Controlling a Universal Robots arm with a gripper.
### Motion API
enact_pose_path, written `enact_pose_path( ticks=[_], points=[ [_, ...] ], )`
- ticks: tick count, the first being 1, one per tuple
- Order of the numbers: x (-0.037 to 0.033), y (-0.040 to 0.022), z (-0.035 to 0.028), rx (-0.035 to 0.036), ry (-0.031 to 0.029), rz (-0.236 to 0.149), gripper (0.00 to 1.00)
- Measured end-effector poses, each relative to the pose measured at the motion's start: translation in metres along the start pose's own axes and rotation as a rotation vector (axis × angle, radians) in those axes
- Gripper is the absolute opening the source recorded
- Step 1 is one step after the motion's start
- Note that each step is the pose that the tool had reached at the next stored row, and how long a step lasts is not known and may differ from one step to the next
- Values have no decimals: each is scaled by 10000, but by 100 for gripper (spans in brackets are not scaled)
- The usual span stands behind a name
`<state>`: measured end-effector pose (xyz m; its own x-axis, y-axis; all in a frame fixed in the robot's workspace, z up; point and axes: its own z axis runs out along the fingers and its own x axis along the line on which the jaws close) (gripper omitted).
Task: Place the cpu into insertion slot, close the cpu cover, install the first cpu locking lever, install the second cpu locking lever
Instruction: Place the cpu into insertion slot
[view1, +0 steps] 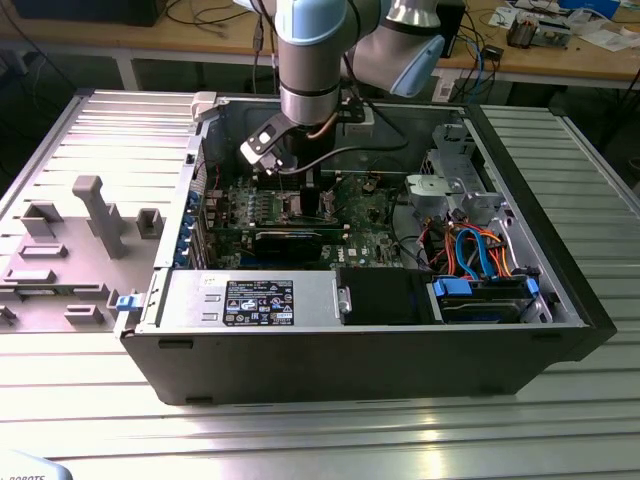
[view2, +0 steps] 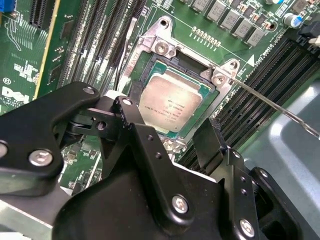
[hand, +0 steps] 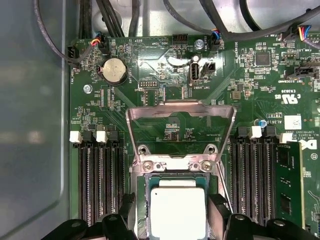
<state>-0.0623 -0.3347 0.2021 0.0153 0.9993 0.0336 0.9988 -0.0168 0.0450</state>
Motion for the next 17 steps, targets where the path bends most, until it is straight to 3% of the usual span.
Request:
enact_pose_path(
  ticks=[6,11,15,17],
  points=[
    [0,0,-15,5,0,1,68],
    [2,3,-72,19,0,2,66],
    [5,7,-162,79,0,3,35],
    [6,9,-171,100,0,4,29]
  ],
)
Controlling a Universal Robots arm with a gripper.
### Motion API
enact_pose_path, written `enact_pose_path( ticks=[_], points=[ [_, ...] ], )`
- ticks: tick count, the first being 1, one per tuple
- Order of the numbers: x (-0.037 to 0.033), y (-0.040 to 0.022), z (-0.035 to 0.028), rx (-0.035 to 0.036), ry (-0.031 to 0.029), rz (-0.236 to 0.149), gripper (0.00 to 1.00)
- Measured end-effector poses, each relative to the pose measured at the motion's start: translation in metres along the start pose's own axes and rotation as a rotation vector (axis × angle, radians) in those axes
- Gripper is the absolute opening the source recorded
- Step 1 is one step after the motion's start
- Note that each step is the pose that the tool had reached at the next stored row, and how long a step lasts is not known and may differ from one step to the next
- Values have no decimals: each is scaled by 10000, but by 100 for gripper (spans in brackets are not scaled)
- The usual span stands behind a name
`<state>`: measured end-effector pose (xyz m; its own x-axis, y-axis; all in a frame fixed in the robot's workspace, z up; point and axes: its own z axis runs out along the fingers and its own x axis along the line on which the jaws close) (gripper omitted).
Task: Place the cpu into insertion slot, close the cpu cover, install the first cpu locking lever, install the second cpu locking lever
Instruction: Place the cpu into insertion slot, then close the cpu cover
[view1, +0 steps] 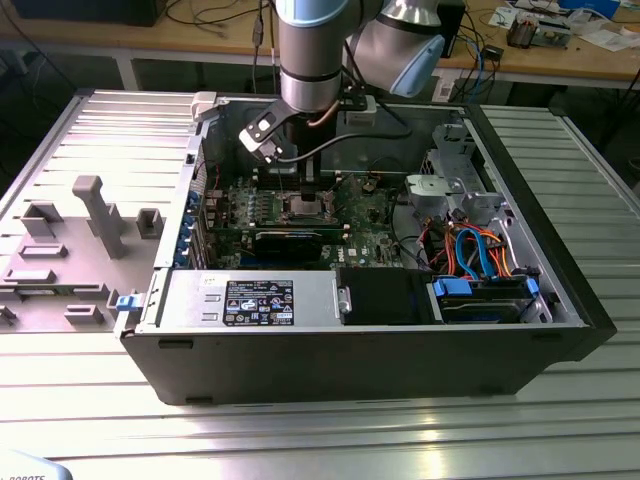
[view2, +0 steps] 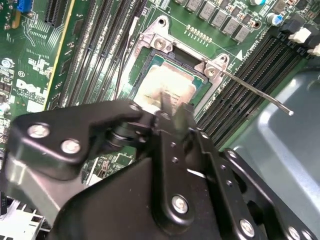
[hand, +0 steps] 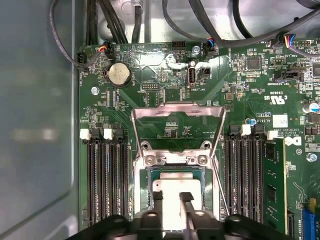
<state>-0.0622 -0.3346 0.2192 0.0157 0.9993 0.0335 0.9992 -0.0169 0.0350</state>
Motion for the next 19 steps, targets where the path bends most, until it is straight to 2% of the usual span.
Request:
enact_pose_path(
  ticks=[3,19],
  points=[
    [0,1,-6,28,0,1,11],
    [0,1,-6,34,-1,1,11]
  ],
)
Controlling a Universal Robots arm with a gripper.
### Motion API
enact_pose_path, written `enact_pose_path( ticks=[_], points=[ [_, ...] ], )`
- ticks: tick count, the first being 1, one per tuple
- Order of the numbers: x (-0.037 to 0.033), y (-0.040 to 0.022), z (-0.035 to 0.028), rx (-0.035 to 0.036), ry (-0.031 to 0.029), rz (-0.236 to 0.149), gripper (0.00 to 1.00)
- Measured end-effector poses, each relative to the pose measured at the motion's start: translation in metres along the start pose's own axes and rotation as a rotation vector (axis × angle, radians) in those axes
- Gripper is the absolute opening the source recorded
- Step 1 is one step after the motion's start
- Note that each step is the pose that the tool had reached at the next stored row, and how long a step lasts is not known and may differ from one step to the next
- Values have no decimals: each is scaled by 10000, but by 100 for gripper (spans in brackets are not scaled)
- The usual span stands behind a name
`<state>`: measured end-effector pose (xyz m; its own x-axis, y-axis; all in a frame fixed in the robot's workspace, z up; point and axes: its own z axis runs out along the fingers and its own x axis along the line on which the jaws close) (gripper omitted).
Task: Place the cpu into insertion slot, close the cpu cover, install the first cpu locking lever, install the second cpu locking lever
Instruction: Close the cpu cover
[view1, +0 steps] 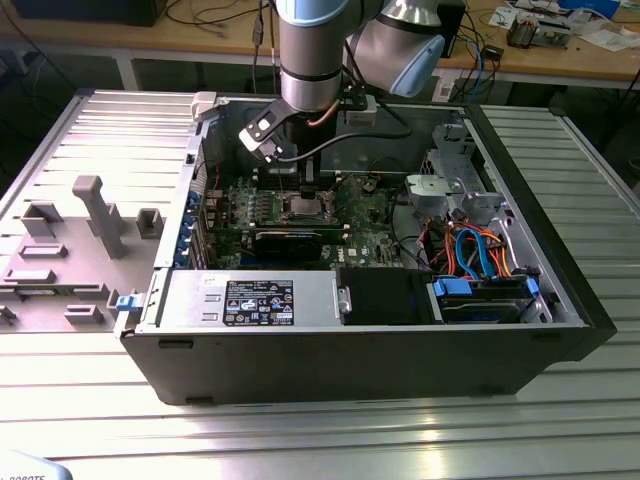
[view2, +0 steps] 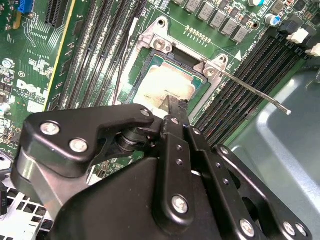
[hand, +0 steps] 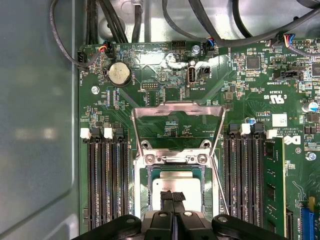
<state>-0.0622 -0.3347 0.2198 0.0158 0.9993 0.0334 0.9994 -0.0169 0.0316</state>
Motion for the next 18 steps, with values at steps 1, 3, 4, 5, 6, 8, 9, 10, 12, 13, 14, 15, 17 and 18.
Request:
enact_pose_path(
  ticks=[1,3,4,5,6,8,9,10,12,13,14,15,17,18],
  points=[
    [0,0,-1,0,1,0,11],
    [1,1,-28,7,0,0,11],
    [2,2,-58,8,0,1,11],
    [3,3,-85,8,0,0,11],
    [4,4,-132,8,0,1,11],
    [6,6,-187,7,1,0,11],
    [8,7,-221,8,0,0,11],
    [8,8,-245,7,1,0,11],
    [12,11,-348,7,0,0,11],
    [13,12,-382,8,0,0,11],
    [14,13,-409,7,-5,-1,11],
    [14,14,-422,7,-15,-2,11],
    [15,14,-439,7,-30,-2,11],
    [15,14,-439,6,-30,-1,11]
  ],
)
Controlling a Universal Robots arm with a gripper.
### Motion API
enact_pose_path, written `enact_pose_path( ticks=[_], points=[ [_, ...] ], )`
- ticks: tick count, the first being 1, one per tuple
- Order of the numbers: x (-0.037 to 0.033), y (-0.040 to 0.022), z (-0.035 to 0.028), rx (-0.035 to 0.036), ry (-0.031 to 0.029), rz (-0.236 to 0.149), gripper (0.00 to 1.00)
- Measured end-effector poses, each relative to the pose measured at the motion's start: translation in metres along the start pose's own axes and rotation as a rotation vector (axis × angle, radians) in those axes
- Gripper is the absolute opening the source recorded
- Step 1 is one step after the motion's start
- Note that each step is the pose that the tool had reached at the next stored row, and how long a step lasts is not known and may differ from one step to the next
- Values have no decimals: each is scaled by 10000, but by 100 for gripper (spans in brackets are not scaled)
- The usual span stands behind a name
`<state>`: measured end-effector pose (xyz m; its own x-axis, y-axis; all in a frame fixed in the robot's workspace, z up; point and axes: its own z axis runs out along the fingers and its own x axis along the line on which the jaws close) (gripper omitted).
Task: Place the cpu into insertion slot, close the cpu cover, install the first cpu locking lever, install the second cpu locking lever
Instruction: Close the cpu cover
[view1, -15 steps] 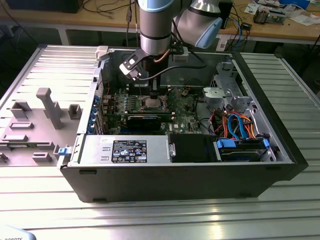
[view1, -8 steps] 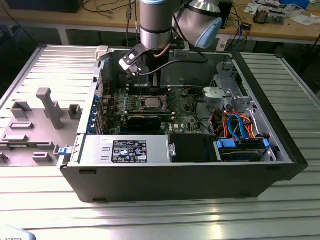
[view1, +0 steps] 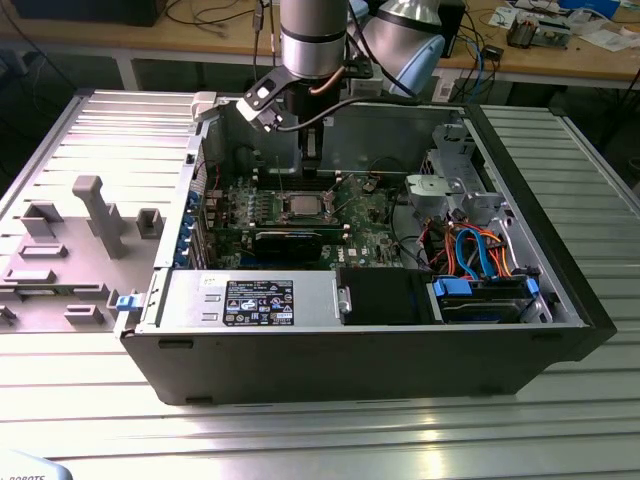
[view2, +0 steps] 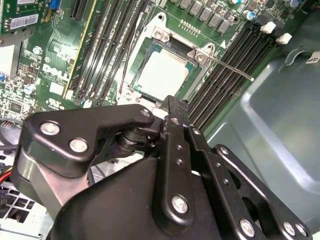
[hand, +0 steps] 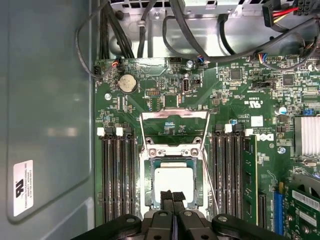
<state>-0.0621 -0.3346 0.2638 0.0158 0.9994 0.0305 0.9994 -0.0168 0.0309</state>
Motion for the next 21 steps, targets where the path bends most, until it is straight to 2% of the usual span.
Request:
enact_pose_path(
  ticks=[12,21],
  points=[
    [0,10,-3,2,-4,0,11],
    [2,106,1,1,-2,0,11]
  ],
)
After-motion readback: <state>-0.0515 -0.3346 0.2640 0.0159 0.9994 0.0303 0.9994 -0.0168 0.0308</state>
